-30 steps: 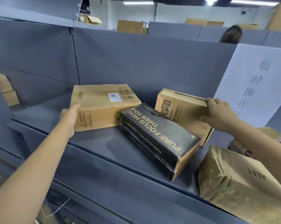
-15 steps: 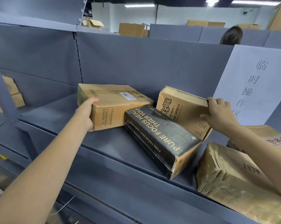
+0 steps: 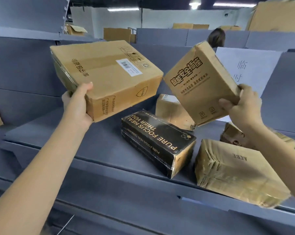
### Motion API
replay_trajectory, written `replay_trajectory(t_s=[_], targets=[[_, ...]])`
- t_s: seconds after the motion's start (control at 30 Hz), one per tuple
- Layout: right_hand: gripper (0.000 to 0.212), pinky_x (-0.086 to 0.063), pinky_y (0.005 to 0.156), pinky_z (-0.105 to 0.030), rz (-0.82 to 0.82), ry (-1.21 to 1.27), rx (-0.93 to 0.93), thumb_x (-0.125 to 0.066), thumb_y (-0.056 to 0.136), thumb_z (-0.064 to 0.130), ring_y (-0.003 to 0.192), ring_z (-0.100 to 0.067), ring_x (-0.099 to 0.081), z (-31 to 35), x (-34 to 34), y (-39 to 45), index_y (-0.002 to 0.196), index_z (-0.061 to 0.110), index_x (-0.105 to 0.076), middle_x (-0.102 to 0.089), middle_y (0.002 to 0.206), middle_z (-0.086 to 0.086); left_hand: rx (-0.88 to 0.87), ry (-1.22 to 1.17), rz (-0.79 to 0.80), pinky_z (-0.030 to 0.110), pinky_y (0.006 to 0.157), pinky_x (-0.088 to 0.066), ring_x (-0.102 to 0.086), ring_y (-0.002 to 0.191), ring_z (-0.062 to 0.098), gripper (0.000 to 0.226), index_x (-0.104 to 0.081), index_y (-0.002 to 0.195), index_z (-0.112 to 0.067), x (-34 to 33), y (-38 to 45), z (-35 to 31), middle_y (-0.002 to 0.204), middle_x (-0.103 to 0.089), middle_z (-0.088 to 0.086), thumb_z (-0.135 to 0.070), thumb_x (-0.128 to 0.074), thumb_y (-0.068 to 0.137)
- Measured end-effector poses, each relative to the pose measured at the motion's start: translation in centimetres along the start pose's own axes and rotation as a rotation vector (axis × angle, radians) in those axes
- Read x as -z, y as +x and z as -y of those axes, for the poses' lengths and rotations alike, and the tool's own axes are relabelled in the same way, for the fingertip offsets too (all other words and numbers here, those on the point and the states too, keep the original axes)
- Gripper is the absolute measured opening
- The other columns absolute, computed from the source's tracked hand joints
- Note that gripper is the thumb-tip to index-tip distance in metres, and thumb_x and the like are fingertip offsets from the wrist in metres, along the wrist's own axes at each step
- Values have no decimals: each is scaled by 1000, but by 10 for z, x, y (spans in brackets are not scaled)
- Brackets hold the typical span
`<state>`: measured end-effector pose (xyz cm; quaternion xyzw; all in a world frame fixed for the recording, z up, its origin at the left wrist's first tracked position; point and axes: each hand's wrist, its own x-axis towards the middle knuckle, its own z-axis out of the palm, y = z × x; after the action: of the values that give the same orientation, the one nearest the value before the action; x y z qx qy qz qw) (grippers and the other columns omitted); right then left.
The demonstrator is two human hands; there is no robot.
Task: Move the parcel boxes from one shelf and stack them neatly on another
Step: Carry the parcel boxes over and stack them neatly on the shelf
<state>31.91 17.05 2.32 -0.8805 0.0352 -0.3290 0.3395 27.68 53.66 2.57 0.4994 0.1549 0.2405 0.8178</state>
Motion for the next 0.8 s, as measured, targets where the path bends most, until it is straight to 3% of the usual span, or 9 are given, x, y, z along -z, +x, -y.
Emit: replay_trajectory(t_s=[0.13, 0.37, 0.57, 0.67, 0.8], targets=[[58, -35, 97, -45, -73, 24, -2, -67, 85, 23, 120, -39, -37, -14, 36, -27, 133, 5, -40, -44, 128, -18, -35, -72, 47, 54, 85, -53, -66, 100, 13, 57, -35, 131, -24, -17, -34, 8, 120, -61, -6, -24, -67, 83], [65, -41, 95, -48, -194, 140, -99, -69, 76, 32, 116, -34, -44, -50, 134, -84, 129, 7, -42, -47, 124, -15, 32, -173, 178, 56, 84, -53, -62, 103, 16, 67, -27, 133, -27, -55, -120, 23, 124, -52, -3, -22, -69, 81], [68, -46, 96, -45, -367, 275, -209, -73, 74, 34, 115, -24, -48, -87, 227, -157, 129, 13, -40, -45, 123, -6, 32, -209, 307, 44, 82, -56, -60, 103, 13, 81, -19, 139, -36, -97, -228, 56, 121, -49, -7, -16, -70, 79], [67, -45, 98, -45, -463, 298, -299, -73, 76, 35, 118, -24, -48, -114, 269, -204, 129, 13, -39, -45, 125, -5, 10, -214, 343, 38, 81, -56, -56, 107, 12, 94, -20, 140, -37, -114, -285, 83, 119, -45, -8, -25, -78, 67], [58, -45, 96, -36, -587, 319, -419, -72, 79, 33, 115, -22, -51, -148, 318, -275, 124, 16, -40, -49, 124, -4, 58, -263, 527, 48, 92, -51, -59, 115, 16, 117, -30, 140, -30, -129, -353, 126, 133, -52, -2, -39, -94, 42]])
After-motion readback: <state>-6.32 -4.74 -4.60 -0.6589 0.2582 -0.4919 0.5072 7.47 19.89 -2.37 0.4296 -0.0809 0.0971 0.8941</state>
